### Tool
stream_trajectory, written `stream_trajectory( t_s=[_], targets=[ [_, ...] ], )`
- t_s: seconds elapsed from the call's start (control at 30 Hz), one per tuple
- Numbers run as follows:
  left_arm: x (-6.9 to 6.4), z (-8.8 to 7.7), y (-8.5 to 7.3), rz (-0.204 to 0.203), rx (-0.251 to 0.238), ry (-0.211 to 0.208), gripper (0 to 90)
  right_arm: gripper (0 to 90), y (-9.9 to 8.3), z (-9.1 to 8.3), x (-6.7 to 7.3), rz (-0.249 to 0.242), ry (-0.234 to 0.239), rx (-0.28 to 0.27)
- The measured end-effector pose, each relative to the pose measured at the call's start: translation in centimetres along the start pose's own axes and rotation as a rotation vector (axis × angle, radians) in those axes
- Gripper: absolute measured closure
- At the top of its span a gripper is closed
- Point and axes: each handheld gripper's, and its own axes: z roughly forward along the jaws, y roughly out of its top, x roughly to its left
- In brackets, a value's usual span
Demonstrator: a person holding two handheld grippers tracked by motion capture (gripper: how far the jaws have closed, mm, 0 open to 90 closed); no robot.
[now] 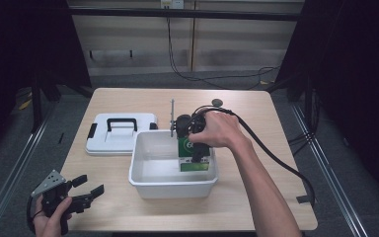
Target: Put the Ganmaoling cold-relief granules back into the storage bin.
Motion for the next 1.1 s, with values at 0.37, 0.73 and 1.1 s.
stream_trajectory(
  t_s=[0.37,0.73,1.1],
  targets=[
    [0.0,0.0,0.0,-0.002,0.006,0.001,15.9,15.5,-1.5,1.7,-0.2,0.013,0.017,-0.012],
    [0.0,0.0,0.0,-0.001,0.006,0.000,16.0,15.4,-1.4,3.4,-0.4,0.004,0.006,-0.004],
    [0.0,0.0,0.0,0.002,0.004,-0.008,16.0,15.2,-1.3,5.3,-0.5,0.017,0.014,0.006]
  ],
)
